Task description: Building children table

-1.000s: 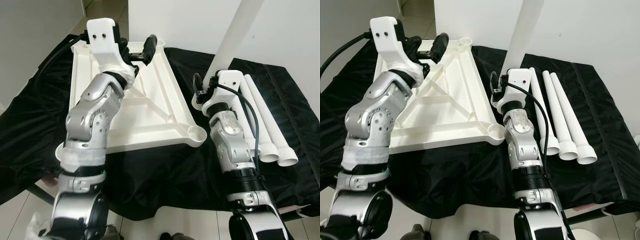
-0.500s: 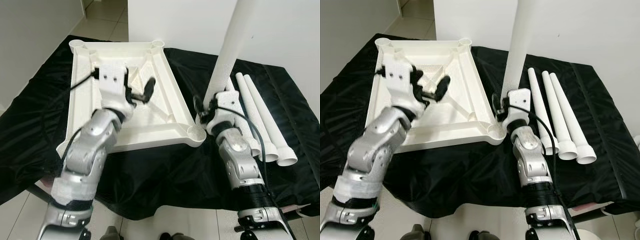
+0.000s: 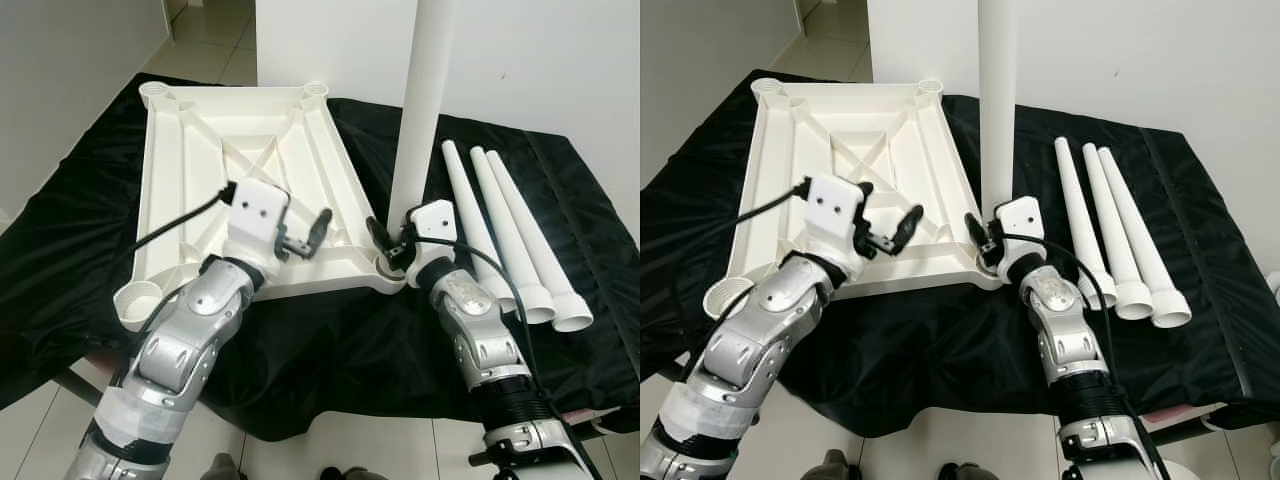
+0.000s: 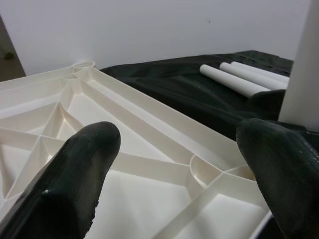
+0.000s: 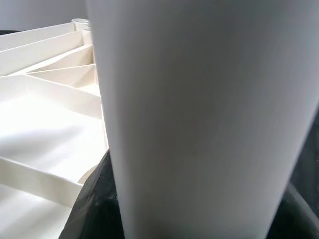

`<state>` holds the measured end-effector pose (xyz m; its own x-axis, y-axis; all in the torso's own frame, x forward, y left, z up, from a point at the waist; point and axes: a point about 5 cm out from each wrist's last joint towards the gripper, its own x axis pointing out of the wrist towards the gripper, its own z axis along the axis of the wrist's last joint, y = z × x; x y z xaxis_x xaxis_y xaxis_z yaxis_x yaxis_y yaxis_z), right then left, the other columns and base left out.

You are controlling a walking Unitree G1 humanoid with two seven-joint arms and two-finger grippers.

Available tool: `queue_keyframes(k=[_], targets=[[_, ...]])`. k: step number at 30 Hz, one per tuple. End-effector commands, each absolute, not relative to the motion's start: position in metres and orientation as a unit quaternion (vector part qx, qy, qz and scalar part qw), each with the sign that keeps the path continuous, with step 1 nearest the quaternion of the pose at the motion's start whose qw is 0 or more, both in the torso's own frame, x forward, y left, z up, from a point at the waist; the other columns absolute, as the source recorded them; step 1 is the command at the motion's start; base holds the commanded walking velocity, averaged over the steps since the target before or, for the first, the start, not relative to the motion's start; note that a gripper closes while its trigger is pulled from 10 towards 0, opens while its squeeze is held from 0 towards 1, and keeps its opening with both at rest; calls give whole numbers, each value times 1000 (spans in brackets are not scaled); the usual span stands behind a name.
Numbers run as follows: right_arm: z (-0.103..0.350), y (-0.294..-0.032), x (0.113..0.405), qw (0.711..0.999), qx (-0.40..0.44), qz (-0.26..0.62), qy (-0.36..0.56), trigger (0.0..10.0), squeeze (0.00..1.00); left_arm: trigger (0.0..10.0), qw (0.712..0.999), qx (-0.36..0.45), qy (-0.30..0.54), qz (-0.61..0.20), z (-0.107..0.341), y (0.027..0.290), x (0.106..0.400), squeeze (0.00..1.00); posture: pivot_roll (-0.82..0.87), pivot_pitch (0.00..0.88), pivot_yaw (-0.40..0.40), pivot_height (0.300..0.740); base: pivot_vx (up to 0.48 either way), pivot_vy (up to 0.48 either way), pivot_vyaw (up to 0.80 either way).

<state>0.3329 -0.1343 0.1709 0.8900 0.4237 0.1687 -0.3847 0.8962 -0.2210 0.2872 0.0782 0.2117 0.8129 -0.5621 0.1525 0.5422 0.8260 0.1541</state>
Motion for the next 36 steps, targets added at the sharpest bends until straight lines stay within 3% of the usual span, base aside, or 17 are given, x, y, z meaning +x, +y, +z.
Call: queue_keyframes(k=[1,36], targets=[[167,-133,334,967,-90,215,-103,10000,0,10000,895,75,-88,-430,207,65,274,0,115,70,-61,740,0,0,0],[120,-141,326,964,-42,238,-111,10000,0,10000,892,84,-97,-434,211,63,269,0,134,68,-55,740,0,0,0]])
